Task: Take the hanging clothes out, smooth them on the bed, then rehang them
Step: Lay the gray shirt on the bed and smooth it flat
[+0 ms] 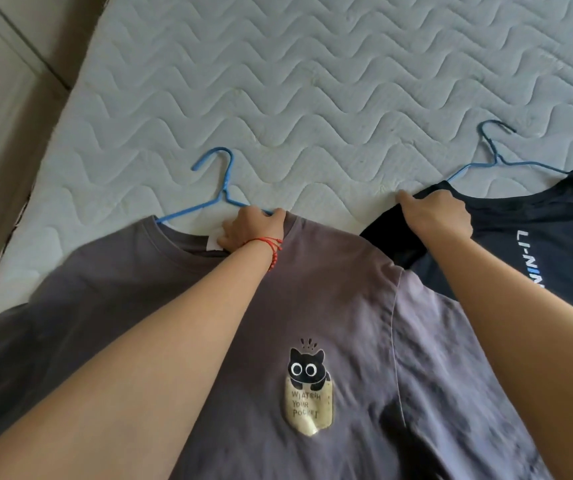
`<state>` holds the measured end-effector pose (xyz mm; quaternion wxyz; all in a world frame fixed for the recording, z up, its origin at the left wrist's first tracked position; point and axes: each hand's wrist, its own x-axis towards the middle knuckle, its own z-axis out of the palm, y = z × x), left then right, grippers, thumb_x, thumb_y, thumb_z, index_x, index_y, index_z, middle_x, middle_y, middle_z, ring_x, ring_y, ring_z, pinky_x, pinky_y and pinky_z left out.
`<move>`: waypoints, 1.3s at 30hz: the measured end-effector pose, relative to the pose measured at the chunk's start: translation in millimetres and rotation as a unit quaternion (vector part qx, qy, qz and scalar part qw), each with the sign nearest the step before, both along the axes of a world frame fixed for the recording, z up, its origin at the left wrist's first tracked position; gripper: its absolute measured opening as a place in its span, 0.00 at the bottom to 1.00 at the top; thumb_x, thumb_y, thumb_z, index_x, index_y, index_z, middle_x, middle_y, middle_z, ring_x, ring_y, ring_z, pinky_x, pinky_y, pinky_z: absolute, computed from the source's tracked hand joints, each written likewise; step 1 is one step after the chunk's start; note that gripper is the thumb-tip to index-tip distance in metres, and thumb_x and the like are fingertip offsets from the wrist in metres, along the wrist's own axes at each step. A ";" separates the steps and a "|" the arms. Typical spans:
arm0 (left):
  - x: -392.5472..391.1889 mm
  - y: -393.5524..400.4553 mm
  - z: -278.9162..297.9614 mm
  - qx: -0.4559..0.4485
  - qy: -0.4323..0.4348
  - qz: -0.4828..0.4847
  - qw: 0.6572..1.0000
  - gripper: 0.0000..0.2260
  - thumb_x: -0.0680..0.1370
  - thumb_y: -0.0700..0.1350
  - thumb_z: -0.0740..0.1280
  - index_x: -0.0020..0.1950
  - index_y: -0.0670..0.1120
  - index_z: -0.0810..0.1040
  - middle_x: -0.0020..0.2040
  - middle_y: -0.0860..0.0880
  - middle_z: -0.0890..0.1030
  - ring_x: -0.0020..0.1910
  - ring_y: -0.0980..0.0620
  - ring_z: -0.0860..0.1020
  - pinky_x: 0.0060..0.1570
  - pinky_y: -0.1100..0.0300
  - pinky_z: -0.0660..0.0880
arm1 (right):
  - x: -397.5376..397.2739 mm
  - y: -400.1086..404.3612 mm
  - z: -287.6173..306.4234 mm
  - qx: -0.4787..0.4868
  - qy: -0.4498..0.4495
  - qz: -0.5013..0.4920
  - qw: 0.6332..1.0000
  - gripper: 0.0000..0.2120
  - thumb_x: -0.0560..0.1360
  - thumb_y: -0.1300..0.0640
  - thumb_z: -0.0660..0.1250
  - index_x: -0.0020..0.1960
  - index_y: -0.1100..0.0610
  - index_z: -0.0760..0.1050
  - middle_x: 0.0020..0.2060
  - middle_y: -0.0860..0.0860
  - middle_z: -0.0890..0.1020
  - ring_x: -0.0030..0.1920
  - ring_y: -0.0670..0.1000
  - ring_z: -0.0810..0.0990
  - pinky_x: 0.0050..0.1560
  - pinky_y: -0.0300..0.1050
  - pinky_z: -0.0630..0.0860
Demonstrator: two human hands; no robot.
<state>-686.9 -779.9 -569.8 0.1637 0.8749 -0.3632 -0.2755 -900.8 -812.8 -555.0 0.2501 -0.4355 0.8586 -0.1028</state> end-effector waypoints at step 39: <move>1.1 188.4 325.9 -0.301 0.175 0.081 0.934 0.14 0.78 0.40 0.59 0.50 0.28 0.74 0.53 0.31 0.77 0.56 0.36 0.74 0.54 0.52 0.69 | 20.0 192.5 308.5 -0.287 -0.242 0.045 0.926 0.14 0.73 0.61 0.59 0.31 0.58 0.61 0.26 0.50 0.66 0.30 0.50 0.63 0.29 0.44 0.60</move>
